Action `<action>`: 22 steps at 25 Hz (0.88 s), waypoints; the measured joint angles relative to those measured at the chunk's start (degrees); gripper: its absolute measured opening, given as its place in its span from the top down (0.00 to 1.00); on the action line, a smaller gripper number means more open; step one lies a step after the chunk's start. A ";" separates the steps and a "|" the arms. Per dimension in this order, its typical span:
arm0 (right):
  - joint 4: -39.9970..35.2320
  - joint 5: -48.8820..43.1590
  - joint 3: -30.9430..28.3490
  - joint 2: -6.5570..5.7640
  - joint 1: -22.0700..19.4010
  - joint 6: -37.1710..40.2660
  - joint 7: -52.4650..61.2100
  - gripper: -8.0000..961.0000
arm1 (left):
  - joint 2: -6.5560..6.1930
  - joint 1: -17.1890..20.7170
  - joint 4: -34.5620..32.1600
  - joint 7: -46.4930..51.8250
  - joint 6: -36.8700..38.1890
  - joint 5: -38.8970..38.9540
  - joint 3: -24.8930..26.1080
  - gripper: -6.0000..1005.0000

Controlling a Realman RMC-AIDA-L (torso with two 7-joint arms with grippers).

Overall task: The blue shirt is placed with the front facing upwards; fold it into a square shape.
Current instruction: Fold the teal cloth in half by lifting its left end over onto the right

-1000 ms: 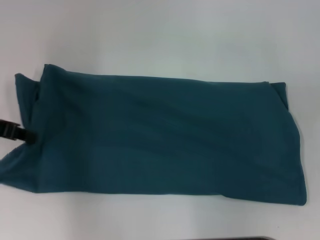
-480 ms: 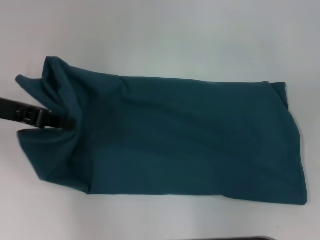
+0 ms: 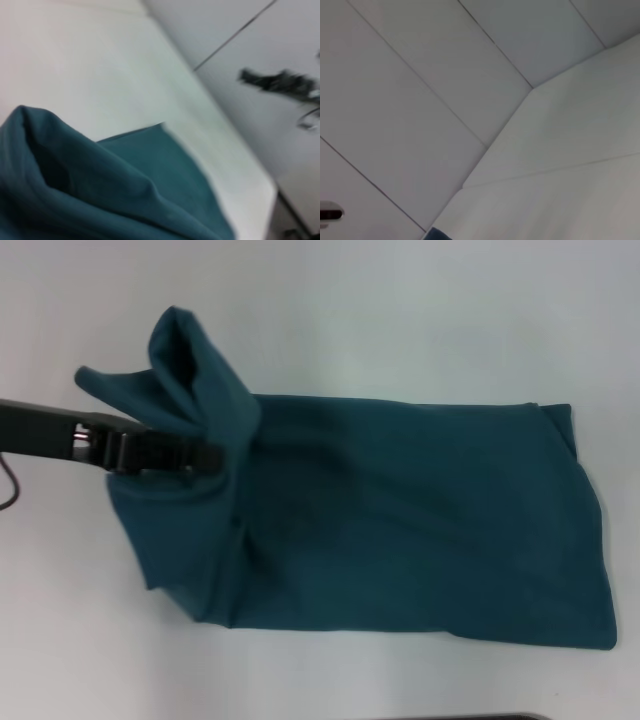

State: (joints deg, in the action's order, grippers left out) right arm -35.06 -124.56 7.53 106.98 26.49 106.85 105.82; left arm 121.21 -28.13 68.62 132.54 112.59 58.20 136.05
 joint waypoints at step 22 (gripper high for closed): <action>0.08 0.00 1.97 0.91 0.62 0.00 -0.72 0.05 | 2.75 -5.10 -5.73 0.40 -4.12 7.67 -6.73 0.91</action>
State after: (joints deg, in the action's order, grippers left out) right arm -34.98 -124.56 9.50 107.89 27.11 106.85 105.09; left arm 123.96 -33.23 62.89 132.95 108.47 65.87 129.33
